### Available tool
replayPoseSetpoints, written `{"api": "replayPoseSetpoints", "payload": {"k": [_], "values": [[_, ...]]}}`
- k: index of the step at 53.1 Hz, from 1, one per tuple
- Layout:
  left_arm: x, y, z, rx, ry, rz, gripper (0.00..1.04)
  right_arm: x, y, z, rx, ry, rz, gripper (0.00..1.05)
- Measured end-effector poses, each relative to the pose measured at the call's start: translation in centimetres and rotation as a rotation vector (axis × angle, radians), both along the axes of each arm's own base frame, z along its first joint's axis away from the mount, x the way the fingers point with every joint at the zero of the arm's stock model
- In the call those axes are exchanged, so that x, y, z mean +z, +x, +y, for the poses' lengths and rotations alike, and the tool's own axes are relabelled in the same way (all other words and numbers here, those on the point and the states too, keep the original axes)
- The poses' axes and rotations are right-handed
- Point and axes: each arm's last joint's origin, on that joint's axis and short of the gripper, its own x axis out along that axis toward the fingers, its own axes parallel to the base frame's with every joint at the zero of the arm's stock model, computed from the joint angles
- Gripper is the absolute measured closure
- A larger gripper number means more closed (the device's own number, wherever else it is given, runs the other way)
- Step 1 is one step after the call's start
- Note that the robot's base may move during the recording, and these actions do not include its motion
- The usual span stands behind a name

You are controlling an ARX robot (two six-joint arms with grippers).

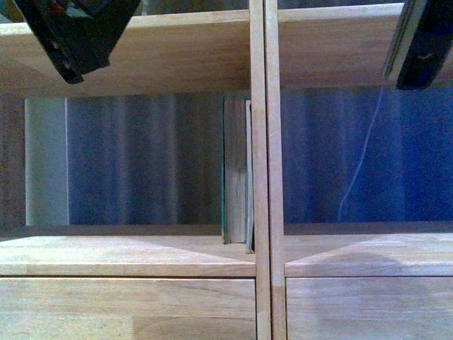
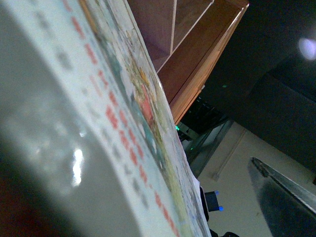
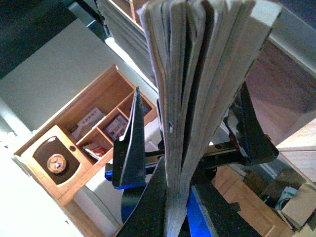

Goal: Organize books on shelf

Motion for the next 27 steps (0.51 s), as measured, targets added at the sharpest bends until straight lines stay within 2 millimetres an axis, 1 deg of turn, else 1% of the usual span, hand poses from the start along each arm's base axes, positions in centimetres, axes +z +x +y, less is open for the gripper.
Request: {"api": "replayPoseSetpoints", "payload": {"k": [10, 12, 13, 14, 16, 20, 25, 26, 27], "values": [[0.0, -0.5, 0.6, 0.006, -0.018, -0.057, 0.46, 0.0, -0.5, 0.6, 0.022, 0.004, 0.007, 0.97], [0.1, -0.6, 0.7, 0.009, -0.02, -0.066, 0.51, -0.1, -0.6, 0.7, 0.022, -0.002, 0.004, 0.96], [0.1, -0.7, 0.8, 0.01, -0.02, -0.068, 0.55, -0.1, -0.7, 0.8, 0.028, -0.004, 0.005, 0.92], [0.1, -0.7, 0.8, 0.01, -0.019, -0.069, 0.57, 0.0, -0.7, 0.8, 0.031, -0.005, 0.004, 0.9], [-0.1, -0.8, 1.0, 0.013, -0.015, -0.07, 0.65, 0.0, -0.9, 0.8, 0.042, -0.007, 0.0, 0.81], [-0.3, -0.9, 1.3, 0.02, -0.01, -0.069, 0.76, 0.0, -1.0, 0.7, 0.048, -0.01, -0.002, 0.71], [-0.5, -1.0, 1.8, 0.029, -0.002, -0.071, 0.85, 0.0, -1.2, 0.4, 0.048, -0.013, -0.005, 0.6], [-0.6, -1.1, 1.9, 0.031, -0.001, -0.073, 0.89, -0.1, -1.2, 0.2, 0.044, -0.015, -0.003, 0.57], [-0.6, -1.1, 2.0, 0.033, 0.0, -0.073, 0.91, -0.2, -1.2, 0.1, 0.042, -0.017, -0.002, 0.55]]}}
